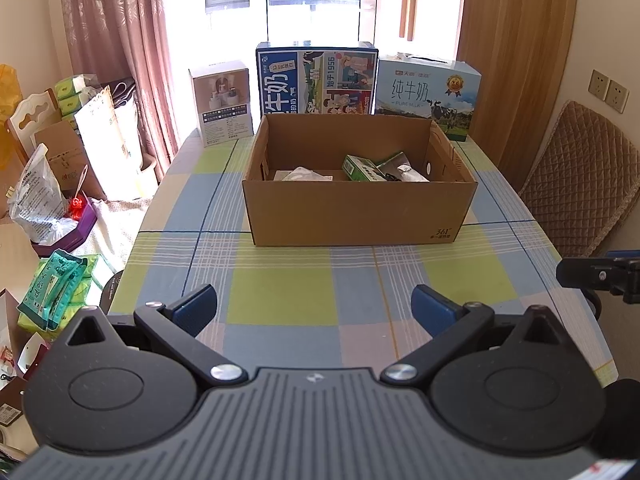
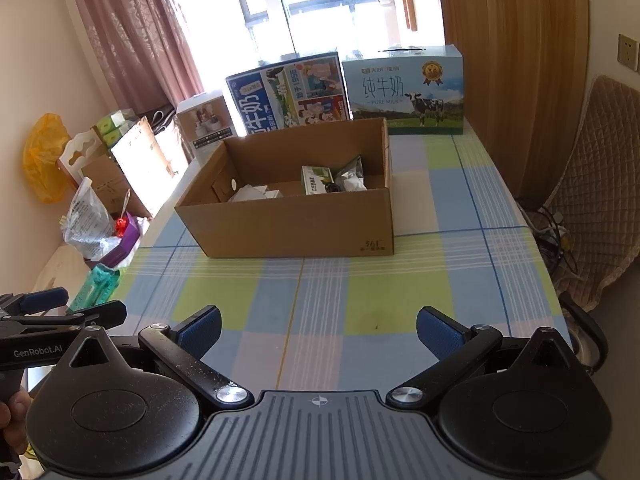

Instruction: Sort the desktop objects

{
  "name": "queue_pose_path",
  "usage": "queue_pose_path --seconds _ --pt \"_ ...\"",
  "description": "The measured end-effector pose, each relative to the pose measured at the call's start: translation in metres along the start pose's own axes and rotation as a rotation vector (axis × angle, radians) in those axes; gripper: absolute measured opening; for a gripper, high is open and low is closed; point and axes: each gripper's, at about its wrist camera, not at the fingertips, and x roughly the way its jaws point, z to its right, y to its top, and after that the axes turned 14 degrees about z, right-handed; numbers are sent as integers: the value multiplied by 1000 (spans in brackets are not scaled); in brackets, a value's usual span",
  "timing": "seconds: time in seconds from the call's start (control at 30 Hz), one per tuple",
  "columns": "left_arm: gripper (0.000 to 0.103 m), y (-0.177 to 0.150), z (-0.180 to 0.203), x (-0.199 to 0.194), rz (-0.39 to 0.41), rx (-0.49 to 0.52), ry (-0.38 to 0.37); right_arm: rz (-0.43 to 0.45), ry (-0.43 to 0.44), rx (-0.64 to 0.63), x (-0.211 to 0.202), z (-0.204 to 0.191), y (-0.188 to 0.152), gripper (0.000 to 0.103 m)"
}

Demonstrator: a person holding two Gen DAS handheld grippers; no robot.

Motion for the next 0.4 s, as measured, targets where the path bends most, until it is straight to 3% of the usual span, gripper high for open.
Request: queue_pose_path --seconds 0.27,0.4 --pt "102 1 2 2 1 -5 -13 -6 1 0 1 -1 -1 101" --pt "102 0 3 -2 44 12 -17 -6 0 0 2 -1 -1 101"
